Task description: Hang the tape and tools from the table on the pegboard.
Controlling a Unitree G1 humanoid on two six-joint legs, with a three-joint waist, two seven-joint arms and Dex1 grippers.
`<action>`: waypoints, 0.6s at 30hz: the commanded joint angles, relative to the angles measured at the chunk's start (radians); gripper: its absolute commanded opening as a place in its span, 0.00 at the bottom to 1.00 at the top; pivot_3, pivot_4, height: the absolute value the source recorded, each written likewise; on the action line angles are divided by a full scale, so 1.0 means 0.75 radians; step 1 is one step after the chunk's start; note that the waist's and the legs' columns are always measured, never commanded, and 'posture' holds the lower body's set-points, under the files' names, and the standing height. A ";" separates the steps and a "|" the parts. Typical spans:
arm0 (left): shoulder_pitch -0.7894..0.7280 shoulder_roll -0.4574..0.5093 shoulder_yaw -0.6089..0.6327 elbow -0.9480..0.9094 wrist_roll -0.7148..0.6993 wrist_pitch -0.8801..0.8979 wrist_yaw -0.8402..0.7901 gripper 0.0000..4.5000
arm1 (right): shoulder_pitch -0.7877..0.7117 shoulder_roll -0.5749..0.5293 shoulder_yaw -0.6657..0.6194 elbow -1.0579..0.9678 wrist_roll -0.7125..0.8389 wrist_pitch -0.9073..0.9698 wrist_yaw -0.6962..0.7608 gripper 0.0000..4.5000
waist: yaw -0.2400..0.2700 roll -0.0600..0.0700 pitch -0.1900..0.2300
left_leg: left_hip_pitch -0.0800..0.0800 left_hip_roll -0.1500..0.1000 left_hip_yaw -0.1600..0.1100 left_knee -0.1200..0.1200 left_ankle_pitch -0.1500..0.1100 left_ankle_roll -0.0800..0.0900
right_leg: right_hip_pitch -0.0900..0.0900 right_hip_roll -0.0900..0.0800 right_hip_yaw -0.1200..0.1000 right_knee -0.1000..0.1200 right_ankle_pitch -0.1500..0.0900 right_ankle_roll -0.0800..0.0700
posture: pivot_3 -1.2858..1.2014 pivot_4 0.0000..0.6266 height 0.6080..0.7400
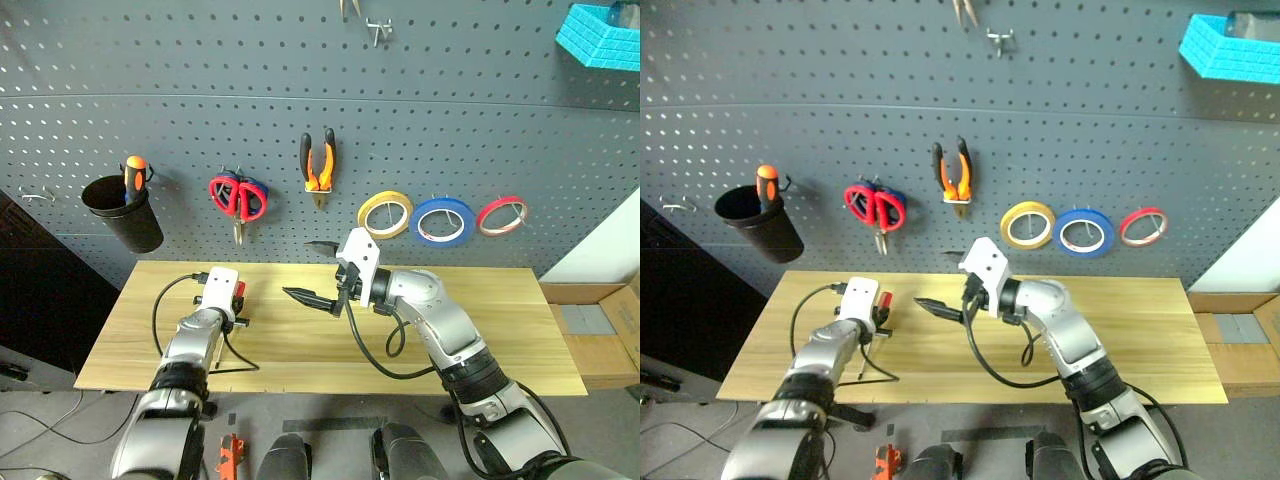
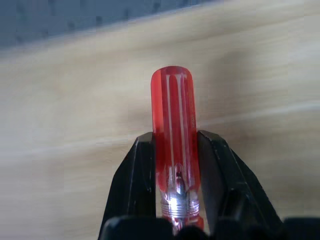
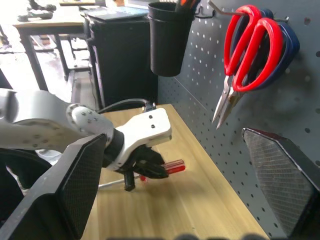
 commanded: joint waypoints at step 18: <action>0.157 0.266 0.461 -1.289 0.139 0.168 0.183 0.18 | -0.107 0.129 -0.053 -0.102 0.172 0.051 0.034 1.00 | 0.042 -0.005 -0.010 | 0.002 0.001 -0.003 0.001 0.002 -0.005 | 0.005 0.005 -0.009 0.003 0.002 -0.003 | 0.57 0.15 1.00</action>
